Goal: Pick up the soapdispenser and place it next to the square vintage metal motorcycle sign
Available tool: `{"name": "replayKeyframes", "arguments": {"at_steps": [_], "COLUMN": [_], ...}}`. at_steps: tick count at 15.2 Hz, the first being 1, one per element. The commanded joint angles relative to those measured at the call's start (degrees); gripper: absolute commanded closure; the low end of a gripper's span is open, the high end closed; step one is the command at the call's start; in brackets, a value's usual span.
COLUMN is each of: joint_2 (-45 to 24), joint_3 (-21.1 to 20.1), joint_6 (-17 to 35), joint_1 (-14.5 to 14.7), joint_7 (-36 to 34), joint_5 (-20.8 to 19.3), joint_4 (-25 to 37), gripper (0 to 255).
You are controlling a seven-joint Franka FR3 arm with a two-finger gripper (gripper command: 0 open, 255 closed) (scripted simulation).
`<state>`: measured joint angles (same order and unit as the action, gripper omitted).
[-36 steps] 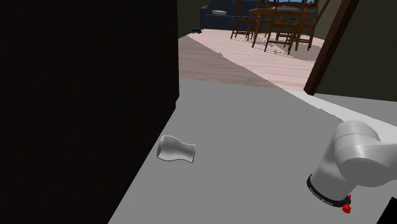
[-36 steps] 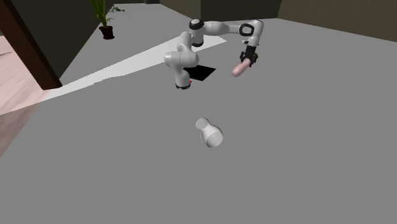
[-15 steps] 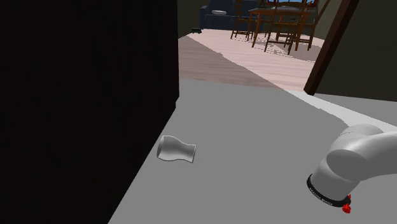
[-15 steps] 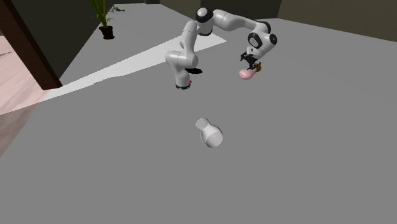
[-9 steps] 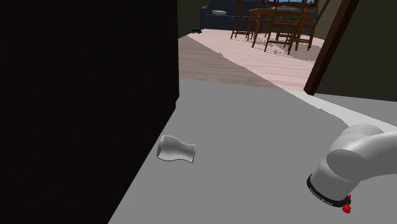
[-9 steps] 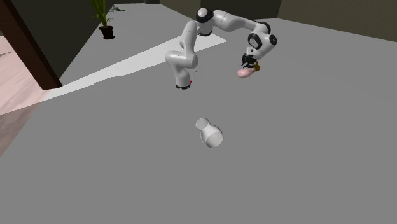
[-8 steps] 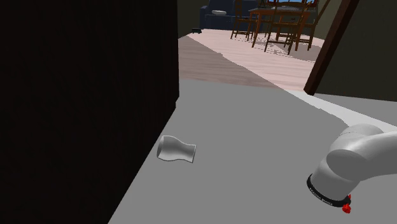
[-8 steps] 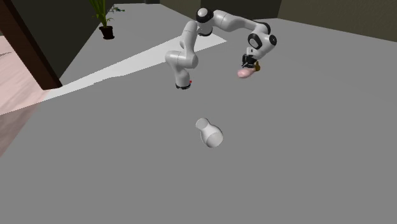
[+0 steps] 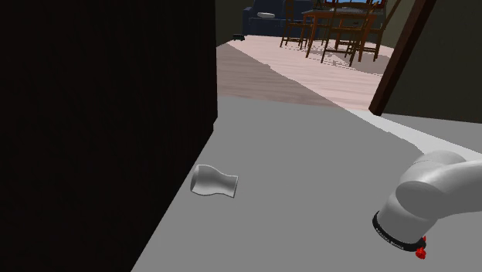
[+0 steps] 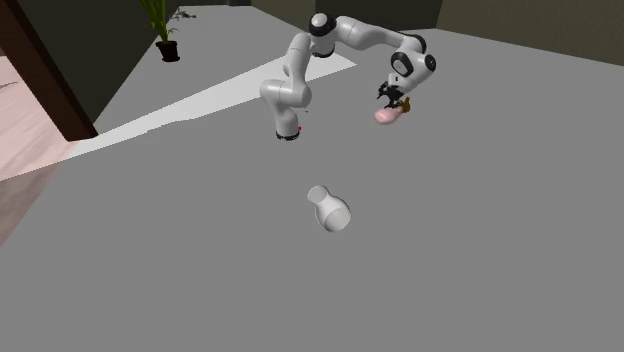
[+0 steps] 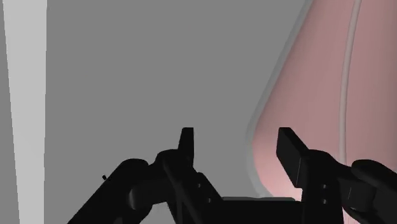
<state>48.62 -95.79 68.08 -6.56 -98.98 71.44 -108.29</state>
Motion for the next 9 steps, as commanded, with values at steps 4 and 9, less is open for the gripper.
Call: {"name": "replayKeyframes", "arguments": {"at_steps": [4,9], "joint_2": [9.27,21.95], "joint_3": [-3.99,-2.86], "joint_6": [-1.61,-7.94], "joint_1": [-7.88,-19.37], "joint_7": [-9.4,-22.28], "joint_5": [3.57,12.38], "joint_4": [16.66,41.51], "gripper": [0,0]}}
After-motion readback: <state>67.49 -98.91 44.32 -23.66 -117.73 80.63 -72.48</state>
